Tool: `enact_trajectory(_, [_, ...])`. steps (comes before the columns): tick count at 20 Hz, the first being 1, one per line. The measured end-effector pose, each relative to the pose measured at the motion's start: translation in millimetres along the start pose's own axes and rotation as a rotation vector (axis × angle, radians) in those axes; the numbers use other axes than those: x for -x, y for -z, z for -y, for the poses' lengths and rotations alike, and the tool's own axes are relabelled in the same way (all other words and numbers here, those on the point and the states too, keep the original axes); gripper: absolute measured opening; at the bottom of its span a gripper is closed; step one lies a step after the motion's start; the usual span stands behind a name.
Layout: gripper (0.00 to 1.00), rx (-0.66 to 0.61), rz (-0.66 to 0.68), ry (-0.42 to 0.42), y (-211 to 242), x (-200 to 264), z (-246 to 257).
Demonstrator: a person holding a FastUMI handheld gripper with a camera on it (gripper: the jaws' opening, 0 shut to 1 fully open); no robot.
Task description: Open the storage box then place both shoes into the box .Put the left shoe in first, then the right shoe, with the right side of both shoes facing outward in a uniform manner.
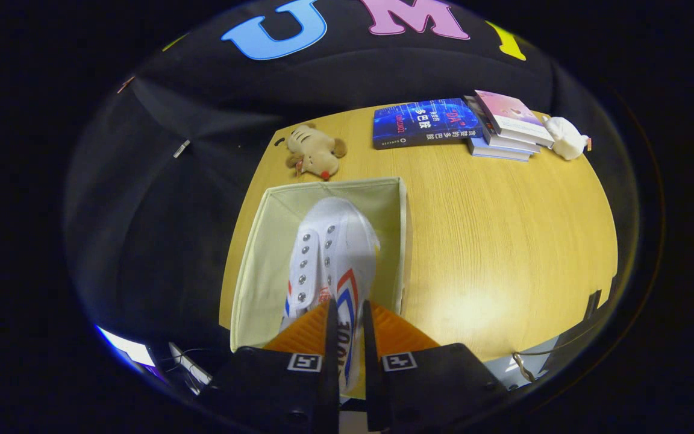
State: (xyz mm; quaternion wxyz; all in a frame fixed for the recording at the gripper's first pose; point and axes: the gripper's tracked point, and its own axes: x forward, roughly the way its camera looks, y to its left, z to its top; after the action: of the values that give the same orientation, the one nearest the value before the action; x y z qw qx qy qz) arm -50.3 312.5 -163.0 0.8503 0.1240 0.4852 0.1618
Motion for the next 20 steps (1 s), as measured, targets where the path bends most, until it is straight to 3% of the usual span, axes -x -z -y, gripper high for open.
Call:
enact_trajectory(1, [0.28,-0.012,0.030,-0.016,-8,2,-5])
enact_trajectory(4, [0.95,0.030,0.098,-0.004,-25,22,-1])
enact_trajectory(5, [1.00,0.055,0.121,0.015,-29,25,5])
enact_trajectory(9, [0.99,0.126,0.219,0.081,-46,61,37])
enact_trajectory(14, [0.99,0.205,0.430,0.152,-98,131,82])
enact_trajectory(20, [0.99,0.259,0.666,0.100,-154,212,125])
